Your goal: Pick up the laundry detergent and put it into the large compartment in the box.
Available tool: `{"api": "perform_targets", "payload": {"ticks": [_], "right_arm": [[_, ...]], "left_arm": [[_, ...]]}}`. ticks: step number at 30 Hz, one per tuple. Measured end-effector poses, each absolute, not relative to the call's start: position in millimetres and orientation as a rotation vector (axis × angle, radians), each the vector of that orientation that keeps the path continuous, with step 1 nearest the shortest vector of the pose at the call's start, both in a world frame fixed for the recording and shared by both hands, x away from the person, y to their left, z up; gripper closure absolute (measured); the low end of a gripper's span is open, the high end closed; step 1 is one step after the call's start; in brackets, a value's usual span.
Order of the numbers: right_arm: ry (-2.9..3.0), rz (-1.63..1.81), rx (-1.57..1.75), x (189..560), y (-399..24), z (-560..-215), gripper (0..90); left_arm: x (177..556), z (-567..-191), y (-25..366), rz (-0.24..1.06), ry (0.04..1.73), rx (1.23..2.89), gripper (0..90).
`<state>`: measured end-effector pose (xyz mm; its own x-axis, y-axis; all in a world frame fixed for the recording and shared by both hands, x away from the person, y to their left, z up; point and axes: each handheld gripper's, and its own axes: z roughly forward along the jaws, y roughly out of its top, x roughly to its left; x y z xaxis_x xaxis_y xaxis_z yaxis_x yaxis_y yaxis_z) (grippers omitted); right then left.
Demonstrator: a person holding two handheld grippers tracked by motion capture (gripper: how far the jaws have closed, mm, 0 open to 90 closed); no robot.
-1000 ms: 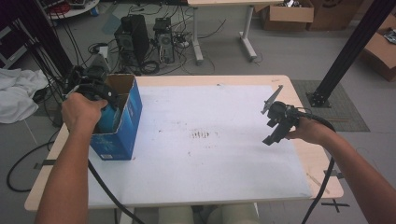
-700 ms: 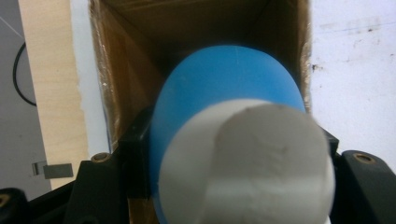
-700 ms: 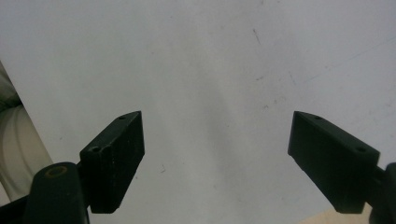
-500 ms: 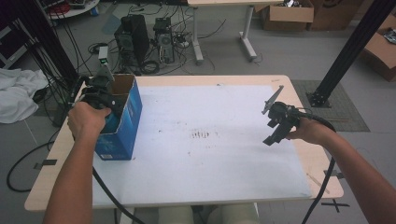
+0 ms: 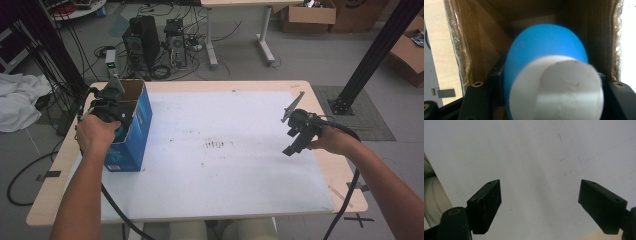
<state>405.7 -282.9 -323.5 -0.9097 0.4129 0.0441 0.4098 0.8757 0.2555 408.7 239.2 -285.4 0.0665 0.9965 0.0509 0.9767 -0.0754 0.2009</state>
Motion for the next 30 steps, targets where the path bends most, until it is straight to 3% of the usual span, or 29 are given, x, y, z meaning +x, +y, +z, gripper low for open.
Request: {"api": "perform_targets", "payload": {"ticks": [30], "right_arm": [[3.032, 0.405, 0.666, 404.1, -284.5, -325.3, 18.6]], "left_arm": [[408.4, -285.5, 242.9, 0.245, 2.073, 2.186, 35.2]]}}
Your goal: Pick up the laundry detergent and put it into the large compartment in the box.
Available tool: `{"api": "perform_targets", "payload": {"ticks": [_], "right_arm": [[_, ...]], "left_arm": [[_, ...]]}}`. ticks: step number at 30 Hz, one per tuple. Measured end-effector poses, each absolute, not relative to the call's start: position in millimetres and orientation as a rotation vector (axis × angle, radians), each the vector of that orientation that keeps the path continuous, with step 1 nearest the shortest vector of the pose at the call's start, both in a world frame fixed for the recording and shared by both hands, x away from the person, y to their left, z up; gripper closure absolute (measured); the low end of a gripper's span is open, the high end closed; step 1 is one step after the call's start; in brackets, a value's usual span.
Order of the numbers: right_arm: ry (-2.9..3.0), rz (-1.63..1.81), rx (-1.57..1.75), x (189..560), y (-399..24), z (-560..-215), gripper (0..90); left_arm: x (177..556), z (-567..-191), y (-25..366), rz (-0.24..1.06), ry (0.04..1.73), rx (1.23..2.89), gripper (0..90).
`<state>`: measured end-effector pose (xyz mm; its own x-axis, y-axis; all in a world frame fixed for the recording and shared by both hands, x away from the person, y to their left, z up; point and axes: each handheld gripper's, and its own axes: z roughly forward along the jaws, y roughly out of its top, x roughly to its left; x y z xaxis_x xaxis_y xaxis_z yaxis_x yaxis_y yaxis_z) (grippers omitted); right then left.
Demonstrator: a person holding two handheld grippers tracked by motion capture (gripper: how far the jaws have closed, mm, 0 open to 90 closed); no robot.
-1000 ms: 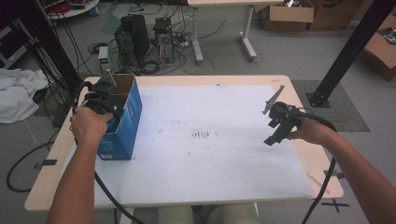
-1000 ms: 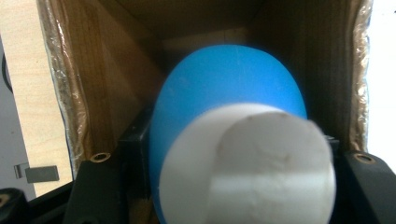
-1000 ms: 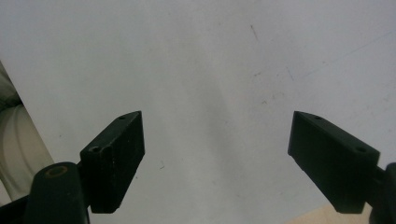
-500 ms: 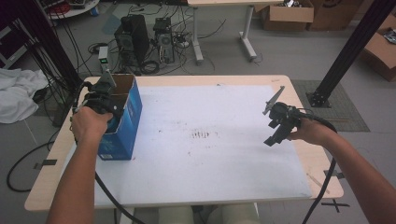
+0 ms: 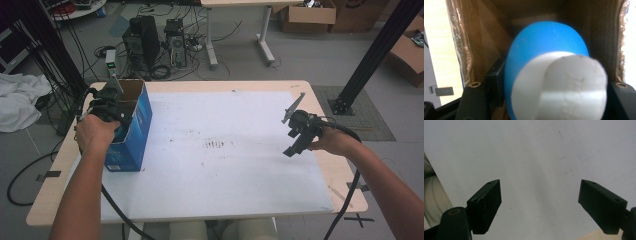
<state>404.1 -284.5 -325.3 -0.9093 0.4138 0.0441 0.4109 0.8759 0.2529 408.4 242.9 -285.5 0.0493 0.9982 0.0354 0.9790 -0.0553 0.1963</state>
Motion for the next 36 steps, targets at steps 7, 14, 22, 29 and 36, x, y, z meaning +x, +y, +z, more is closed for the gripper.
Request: {"api": "perform_targets", "payload": {"ticks": [7, 14, 22, 29, 36], "right_arm": [[3.031, 0.404, 0.663, 403, -284, -324, 18.6], [3.027, 0.407, 0.665, 402, -283, -322, 18.6], [3.025, 0.407, 0.658, 401, -283, -320, 18.7], [3.020, 0.412, 0.655, 399, -284, -318, 18.6], [3.016, 0.414, 0.655, 397, -284, -316, 18.6]], "left_arm": [[407, -283, 244, 0.249, 2.072, 2.166, 33.9], [405, -279, 246, 0.255, 2.070, 2.147, 32.2], [402, -273, 248, 0.263, 2.065, 2.126, 31.9], [399, -267, 248, 0.282, 2.054, 2.111, 29.7], [395, -259, 249, 0.299, 2.044, 2.098, 27.6]]}}
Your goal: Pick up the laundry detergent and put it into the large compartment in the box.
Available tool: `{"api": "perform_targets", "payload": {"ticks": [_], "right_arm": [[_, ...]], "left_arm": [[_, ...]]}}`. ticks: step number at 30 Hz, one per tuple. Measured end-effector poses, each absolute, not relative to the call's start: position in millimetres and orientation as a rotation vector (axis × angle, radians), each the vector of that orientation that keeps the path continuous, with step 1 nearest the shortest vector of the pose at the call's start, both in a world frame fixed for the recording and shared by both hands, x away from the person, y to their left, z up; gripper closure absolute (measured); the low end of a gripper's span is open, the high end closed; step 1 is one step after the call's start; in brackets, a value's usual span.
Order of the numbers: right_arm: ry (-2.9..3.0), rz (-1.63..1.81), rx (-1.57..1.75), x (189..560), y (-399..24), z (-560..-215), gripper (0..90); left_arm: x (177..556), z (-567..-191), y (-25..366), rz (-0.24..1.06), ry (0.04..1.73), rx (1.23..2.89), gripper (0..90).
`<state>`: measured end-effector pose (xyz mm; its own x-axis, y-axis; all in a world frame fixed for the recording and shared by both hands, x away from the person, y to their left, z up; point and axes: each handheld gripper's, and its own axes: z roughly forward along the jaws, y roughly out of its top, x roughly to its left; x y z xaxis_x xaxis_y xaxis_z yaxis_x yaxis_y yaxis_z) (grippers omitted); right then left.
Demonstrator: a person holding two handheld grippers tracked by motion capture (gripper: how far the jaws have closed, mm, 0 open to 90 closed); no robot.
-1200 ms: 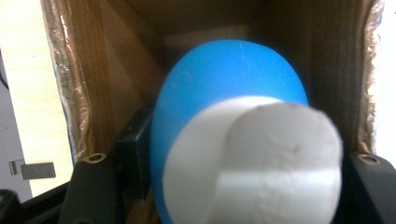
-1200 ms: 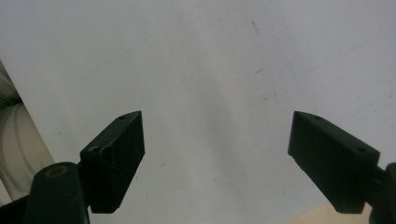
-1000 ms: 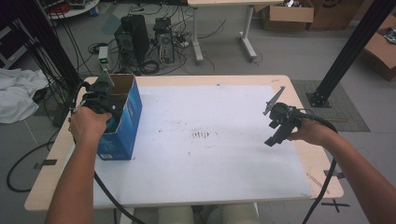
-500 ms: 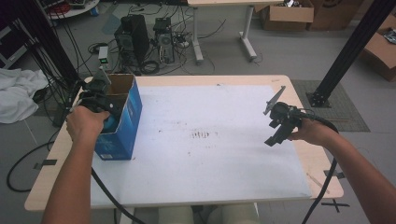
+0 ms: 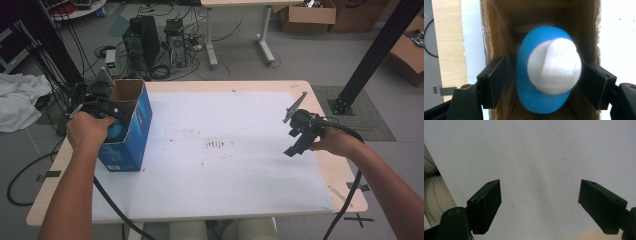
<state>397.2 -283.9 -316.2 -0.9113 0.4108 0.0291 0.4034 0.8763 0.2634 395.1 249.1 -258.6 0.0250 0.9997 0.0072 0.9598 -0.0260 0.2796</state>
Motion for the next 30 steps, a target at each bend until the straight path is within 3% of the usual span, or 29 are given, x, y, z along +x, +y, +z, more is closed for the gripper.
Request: {"api": "perform_targets", "payload": {"ticks": [30], "right_arm": [[2.995, 0.422, 0.643, 387, -285, -307, 18.5]], "left_arm": [[382, -200, 223, 0.387, 1.859, 2.142, 18.5]]}}
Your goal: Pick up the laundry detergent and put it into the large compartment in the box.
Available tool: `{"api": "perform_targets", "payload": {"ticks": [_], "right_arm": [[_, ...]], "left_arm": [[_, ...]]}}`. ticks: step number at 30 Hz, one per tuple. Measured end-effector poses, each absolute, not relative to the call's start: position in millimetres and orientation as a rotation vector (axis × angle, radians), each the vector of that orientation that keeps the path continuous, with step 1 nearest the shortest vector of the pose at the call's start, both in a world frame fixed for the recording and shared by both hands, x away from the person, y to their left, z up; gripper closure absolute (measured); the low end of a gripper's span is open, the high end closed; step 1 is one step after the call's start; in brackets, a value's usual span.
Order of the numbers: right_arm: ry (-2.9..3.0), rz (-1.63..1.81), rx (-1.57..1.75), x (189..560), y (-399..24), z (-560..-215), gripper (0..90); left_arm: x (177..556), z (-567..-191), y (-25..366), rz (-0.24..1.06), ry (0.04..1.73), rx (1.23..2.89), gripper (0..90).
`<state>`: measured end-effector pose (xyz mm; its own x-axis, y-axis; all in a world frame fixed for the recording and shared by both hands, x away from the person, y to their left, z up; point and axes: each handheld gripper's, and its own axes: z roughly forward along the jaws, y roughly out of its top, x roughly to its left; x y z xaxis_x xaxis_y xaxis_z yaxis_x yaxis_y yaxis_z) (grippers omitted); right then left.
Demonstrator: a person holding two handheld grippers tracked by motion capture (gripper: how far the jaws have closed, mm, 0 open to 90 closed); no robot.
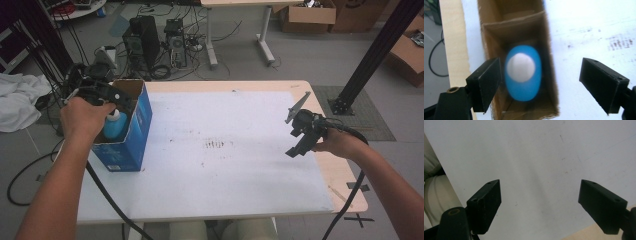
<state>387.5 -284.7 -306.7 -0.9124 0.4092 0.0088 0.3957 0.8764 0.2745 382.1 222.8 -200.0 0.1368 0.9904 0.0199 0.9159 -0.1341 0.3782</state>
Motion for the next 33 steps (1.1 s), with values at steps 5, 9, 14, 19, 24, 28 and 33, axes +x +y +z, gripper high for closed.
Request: {"api": "perform_targets", "payload": {"ticks": [5, 9, 14, 19, 24, 28, 33], "right_arm": [[2.992, 0.429, 0.640, 387, -285, -307, 18.5], [2.990, 0.430, 0.646, 388, -285, -307, 18.3], [2.993, 0.429, 0.645, 386, -284, -307, 18.3], [2.992, 0.435, 0.658, 385, -285, -305, 18.3], [2.985, 0.440, 0.661, 384, -286, -303, 18.3], [2.985, 0.436, 0.659, 385, -287, -303, 18.4], [2.982, 0.446, 0.674, 385, -290, -304, 18.3]], "left_arm": [[381, -190, 206, 0.376, 1.771, 2.193, 18.5], [380, -186, 192, 0.380, 1.703, 2.225, 18.6], [382, -181, 172, 0.372, 1.598, 2.296, 18.8], [384, -177, 149, 0.374, 1.483, 2.368, 18.8], [386, -178, 123, 0.370, 1.364, 2.432, 18.9], [387, -180, 103, 0.358, 1.275, 2.488, 18.8], [389, -184, 81, 0.341, 1.155, 2.550, 18.9]]}}
